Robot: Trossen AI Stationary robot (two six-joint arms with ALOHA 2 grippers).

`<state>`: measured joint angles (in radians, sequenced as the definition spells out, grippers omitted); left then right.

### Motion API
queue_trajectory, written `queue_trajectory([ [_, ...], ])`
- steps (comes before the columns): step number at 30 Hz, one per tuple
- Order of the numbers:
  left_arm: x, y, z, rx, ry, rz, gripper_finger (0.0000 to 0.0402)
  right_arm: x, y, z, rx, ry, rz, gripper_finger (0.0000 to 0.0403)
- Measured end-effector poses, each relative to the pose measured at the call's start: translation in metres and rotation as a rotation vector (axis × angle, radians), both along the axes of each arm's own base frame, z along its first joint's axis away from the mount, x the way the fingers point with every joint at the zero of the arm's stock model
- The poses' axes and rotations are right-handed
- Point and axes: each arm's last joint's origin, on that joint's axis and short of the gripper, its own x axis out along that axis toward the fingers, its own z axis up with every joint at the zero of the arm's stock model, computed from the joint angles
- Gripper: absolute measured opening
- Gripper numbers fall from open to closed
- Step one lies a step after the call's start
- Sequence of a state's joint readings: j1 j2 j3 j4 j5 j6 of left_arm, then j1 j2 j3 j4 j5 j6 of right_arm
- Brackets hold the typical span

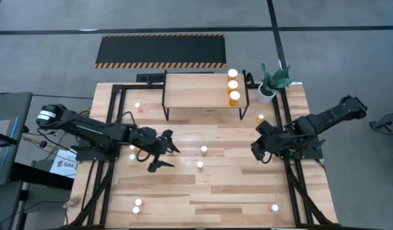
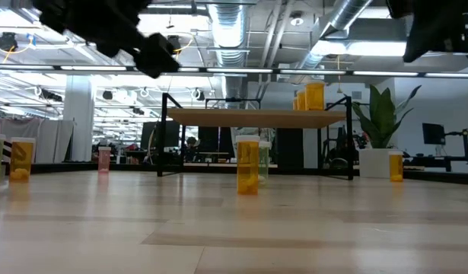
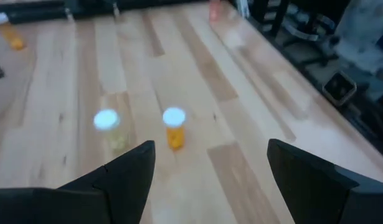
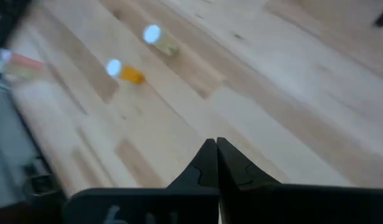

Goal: Pick and place medicine bottles onto shelf by color
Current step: Put the center bottom small orange pill bottle to the top of the shelf

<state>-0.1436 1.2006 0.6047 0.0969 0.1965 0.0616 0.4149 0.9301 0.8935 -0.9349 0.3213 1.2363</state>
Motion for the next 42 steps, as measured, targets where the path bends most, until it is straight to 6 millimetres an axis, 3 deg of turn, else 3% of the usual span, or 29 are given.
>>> queue_trajectory([
  [4, 0.018, -0.009, -0.013, -0.041, -0.076, -0.033, 0.0297, 0.003, 0.002, -0.002, 0.024, -0.131, 0.033, 0.0013],
  [9, 0.039, -0.027, -0.025, -0.088, -0.169, 0.077, 0.0297, 0.004, 0.003, 0.001, -0.138, -0.159, 0.24, 0.0018],
  [13, 0.06, -0.046, -0.012, -0.167, -0.217, 0.274, 0.0297, -0.002, 0.001, 0.007, -0.234, -0.196, 0.409, 0.0014],
  [18, 0.081, -0.065, 0.009, -0.123, -0.255, 0.482, 0.0297, -0.019, -0.008, 0.024, -0.235, -0.301, 0.594, 0.001],
  [23, 0.09, -0.073, 0.021, -0.091, -0.276, 0.667, 0.0297, -0.037, -0.022, 0.04, -0.259, -0.415, 0.561, 0.0013],
  [29, 0.084, -0.086, 0.018, -0.089, -0.231, 0.641, 0.0297, -0.047, -0.033, 0.045, -0.303, -0.455, 0.491, 0.0014],
  [37, 0.088, -0.088, -0.006, -0.037, -0.119, 0.61, 0.0297, -0.048, -0.036, 0.044, -0.312, -0.454, 0.441, 0.0012],
  [42, 0.096, -0.091, -0.041, -0.001, -0.034, 0.607, 0.0297, -0.043, -0.036, 0.032, -0.322, -0.4, 0.399, 0.0013],
])
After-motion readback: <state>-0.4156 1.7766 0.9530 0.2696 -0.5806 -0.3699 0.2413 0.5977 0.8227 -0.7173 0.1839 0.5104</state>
